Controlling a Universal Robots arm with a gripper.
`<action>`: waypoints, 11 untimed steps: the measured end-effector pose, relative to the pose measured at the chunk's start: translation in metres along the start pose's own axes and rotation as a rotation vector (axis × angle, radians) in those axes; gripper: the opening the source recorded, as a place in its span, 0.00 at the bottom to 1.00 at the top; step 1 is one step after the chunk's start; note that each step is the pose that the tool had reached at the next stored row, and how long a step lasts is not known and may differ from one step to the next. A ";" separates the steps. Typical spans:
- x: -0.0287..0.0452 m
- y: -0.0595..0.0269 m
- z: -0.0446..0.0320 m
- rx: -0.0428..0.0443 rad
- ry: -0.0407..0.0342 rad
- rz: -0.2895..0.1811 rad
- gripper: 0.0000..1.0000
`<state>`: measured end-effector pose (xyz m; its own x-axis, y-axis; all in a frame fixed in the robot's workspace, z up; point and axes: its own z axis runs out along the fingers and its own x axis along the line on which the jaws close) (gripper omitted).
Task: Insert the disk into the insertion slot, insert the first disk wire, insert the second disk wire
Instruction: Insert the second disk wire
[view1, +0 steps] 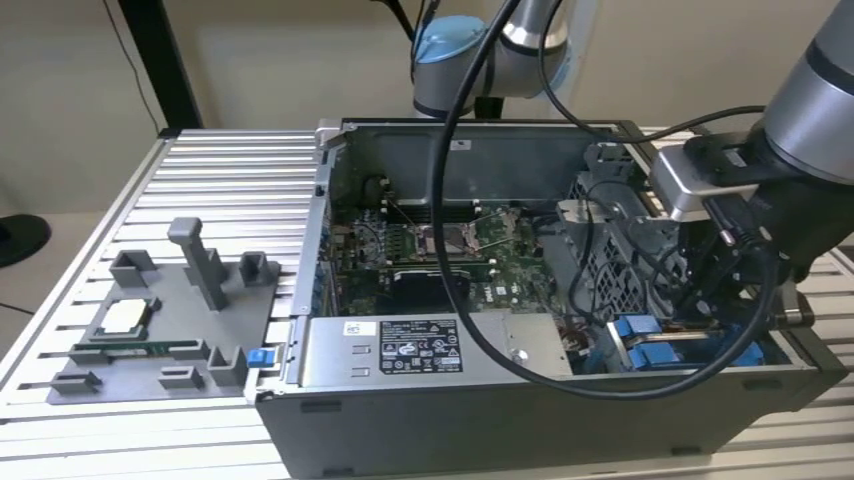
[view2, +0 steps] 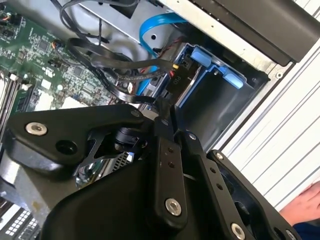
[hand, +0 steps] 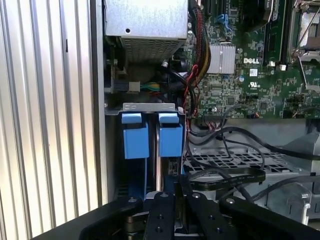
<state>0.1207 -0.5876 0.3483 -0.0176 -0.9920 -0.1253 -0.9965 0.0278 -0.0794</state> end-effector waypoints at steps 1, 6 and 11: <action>0.0000 0.0001 0.0005 0.0027 -0.0001 0.000 0.00; -0.0002 0.0001 0.0015 0.0118 -0.0002 -0.001 0.00; -0.0003 0.0002 0.0022 0.0152 -0.0004 -0.002 0.00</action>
<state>0.1207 -0.5870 0.3462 -0.0158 -0.9920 -0.1255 -0.9951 0.0278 -0.0947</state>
